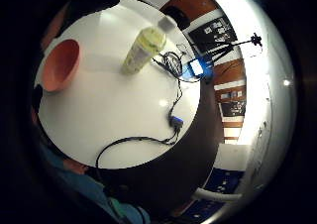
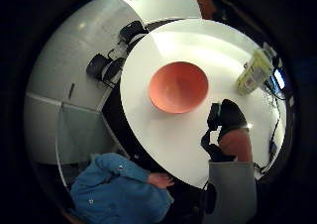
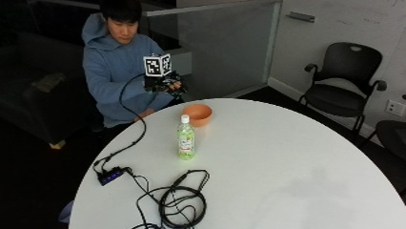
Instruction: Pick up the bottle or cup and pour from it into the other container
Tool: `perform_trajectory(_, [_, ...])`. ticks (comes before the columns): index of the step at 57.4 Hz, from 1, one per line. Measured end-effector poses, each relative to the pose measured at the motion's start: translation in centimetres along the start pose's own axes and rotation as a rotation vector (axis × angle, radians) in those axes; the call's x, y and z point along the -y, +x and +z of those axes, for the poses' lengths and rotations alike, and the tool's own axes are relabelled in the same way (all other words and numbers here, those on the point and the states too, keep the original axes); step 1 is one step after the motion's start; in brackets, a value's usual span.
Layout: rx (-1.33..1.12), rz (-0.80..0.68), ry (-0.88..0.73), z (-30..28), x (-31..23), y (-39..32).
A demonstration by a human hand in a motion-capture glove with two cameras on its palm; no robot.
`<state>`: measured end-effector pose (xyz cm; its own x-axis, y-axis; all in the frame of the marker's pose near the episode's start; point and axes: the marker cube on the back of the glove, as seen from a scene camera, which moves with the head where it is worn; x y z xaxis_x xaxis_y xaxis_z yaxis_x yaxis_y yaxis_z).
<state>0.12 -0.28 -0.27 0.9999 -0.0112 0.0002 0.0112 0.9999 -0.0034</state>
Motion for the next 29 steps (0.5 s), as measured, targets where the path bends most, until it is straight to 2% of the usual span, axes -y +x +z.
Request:
perform_trajectory(12, [-0.014, -0.006, -0.011, -0.7, 0.7, 0.2])
perform_trajectory(29, [0.026, 0.007, -0.012, -0.8, -1.2, 4.9])
